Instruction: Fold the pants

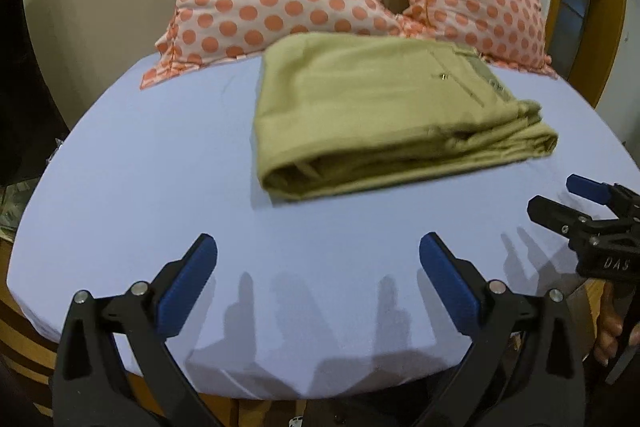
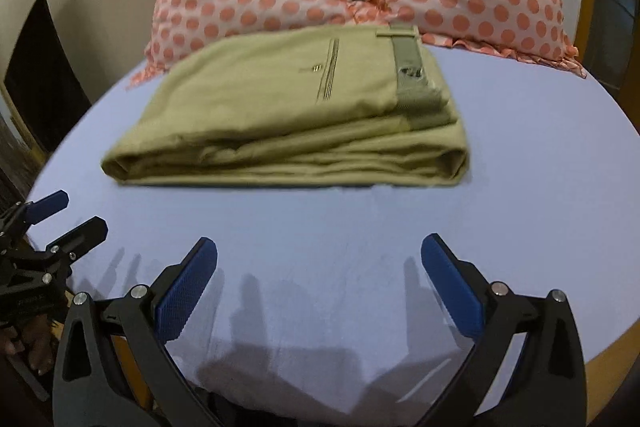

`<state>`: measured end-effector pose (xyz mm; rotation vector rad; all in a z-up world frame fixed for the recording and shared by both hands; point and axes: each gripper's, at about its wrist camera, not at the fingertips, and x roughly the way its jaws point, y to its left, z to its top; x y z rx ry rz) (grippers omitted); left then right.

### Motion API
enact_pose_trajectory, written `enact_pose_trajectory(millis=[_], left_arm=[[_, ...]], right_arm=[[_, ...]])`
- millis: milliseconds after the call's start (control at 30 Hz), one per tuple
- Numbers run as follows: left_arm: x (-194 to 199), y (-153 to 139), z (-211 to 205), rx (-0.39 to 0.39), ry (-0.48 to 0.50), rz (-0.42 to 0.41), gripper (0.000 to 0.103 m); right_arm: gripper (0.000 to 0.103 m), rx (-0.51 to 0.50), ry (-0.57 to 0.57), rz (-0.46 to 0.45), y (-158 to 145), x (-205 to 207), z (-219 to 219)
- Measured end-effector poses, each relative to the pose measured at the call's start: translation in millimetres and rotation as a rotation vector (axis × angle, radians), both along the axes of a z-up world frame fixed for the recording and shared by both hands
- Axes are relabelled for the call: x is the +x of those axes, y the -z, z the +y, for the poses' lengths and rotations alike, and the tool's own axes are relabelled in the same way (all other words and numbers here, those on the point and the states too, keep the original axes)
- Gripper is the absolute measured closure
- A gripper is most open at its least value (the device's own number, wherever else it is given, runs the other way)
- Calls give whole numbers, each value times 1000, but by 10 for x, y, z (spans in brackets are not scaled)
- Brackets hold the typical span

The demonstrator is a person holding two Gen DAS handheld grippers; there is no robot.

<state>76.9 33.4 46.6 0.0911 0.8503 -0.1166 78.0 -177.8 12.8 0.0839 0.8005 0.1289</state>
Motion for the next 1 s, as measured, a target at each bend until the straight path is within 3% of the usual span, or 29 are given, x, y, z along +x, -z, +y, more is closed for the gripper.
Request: enact_pose_trajectory(millis=[167,267,367,1000], left_arm=[[55,195,-86,21,1,44,2],[36,211,-37,-18,-1,36,2],[-19,221,-22,-20,3,4,2],[-40,229,-29,-22,2,-13,2]], right_arm=[[1,-34,24,9,27,-18,24],[1,-38,30,34,72,0,23],[1,-109,36,27,101,-15,109],[1,-111,47,39,96,-18,104]])
